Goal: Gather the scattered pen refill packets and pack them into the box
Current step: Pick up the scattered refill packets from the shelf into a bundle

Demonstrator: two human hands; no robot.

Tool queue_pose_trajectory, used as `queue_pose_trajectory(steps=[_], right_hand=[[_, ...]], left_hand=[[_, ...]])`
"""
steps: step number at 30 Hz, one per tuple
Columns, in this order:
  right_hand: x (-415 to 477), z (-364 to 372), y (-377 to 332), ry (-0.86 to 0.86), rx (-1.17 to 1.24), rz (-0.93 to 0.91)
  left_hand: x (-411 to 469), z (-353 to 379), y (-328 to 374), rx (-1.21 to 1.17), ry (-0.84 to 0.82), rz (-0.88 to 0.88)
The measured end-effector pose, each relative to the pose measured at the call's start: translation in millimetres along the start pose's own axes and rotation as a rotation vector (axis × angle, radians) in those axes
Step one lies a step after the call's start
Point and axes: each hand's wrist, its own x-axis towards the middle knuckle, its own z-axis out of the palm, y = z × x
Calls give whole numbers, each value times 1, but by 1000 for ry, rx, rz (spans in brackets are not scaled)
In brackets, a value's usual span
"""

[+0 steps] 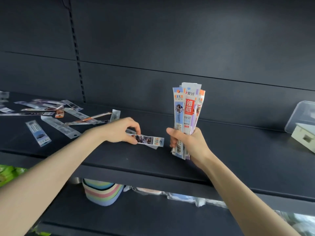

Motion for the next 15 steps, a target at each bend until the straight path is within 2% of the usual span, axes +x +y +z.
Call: queue_pose_trajectory(steps=[3, 6, 9, 13, 15], right_hand=[[16, 12, -1, 33, -43, 0], [32, 23, -5, 93, -44, 17], [45, 31, -11, 157, -9, 7], [65, 39, -23, 226, 46, -41], [77, 50, -25, 232, 40, -35]], left_hand=[[16, -6, -9, -64, -127, 3], [31, -13, -15, 20, -258, 72], [47, -18, -23, -50, -266, 149], [61, -40, -27, -697, -87, 91], [64, -52, -29, -935, -4, 95]])
